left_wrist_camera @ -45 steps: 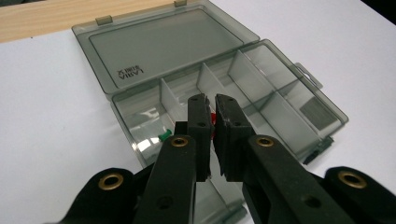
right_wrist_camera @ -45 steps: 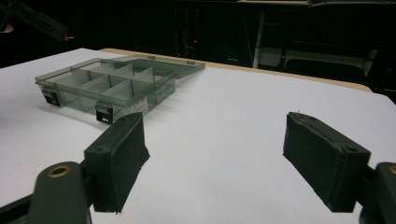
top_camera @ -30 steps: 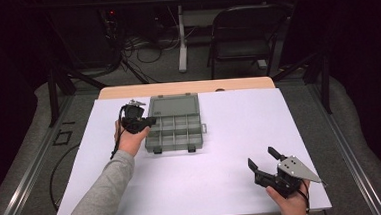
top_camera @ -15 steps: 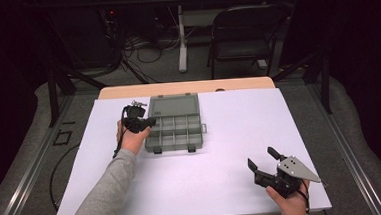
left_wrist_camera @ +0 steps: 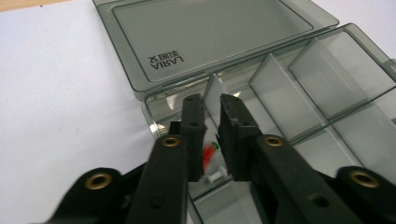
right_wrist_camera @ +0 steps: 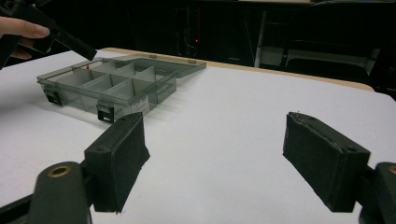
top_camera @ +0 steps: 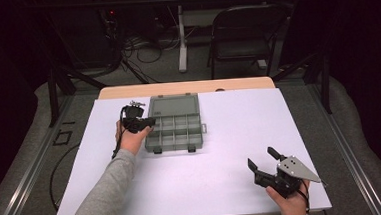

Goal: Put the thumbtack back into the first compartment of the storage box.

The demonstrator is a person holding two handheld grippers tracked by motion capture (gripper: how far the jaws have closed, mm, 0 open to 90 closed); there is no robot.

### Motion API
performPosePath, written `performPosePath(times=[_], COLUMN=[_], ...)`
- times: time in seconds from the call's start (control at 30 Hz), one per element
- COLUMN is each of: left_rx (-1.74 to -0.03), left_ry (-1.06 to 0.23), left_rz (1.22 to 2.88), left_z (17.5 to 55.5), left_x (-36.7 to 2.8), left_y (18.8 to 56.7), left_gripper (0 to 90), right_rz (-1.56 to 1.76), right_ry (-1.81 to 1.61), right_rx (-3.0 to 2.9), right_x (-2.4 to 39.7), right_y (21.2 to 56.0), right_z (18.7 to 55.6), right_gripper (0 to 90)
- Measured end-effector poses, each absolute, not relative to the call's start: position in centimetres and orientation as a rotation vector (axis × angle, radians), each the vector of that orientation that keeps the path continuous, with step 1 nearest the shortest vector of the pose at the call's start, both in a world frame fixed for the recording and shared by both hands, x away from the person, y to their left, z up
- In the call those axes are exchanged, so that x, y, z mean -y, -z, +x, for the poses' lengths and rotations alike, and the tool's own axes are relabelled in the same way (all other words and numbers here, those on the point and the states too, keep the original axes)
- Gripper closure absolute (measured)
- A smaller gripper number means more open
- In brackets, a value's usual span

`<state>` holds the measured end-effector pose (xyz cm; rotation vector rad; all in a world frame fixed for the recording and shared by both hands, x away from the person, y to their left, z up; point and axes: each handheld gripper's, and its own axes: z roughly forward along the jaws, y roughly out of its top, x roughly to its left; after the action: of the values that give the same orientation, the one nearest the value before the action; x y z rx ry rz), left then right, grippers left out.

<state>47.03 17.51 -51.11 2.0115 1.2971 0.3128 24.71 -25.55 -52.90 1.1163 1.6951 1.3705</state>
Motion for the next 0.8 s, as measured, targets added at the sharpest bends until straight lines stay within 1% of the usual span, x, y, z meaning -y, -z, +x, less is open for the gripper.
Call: performPosePath(times=[0.1, 0.23, 0.3, 0.33, 0.43, 0.57, 0.7, 0.8], left_rx=[-1.279, -1.251, -1.209, -1.2, -1.178, -1.153, -1.099, -1.057], left_ry=[-0.33, -0.346, -0.37, -0.376, -0.39, -0.39, -0.38, -0.399], left_rz=[2.004, 1.95, 1.912, 1.906, 1.889, 1.855, 1.826, 1.826], left_z=[46.7, 46.0, 45.5, 45.1, 44.1, 42.5, 40.4, 38.7], left_x=[-17.6, -18.1, -18.5, -18.6, -19.3, -20.1, -20.8, -21.3], left_y=[50.9, 50.4, 50.2, 50.1, 49.7, 49.2, 48.7, 48.6], left_gripper=[69.5, 52.4, 43.9, 41.1, 35.7, 31.0, 29.5, 29.1], right_rz=[1.118, 1.119, 1.119, 1.117, 1.118, 1.11, 1.118, 1.113], right_ry=[-1.371, -1.369, -1.369, -1.37, -1.369, -1.368, -1.368, -1.368], right_rx=[-1.695, -1.694, -1.694, -1.691, -1.697, -1.694, -1.686, -1.689], right_x=[25.5, 25.6, 25.6, 25.6, 25.5, 25.4, 25.5, 25.5], right_y=[52.9, 52.9, 52.9, 52.9, 52.9, 52.9, 52.9, 52.9], right_z=[24.7, 24.7, 24.7, 24.7, 24.7, 24.7, 24.7, 24.7], right_gripper=[20.6, 20.6, 20.6, 20.6, 20.6, 20.6, 20.5, 20.5])
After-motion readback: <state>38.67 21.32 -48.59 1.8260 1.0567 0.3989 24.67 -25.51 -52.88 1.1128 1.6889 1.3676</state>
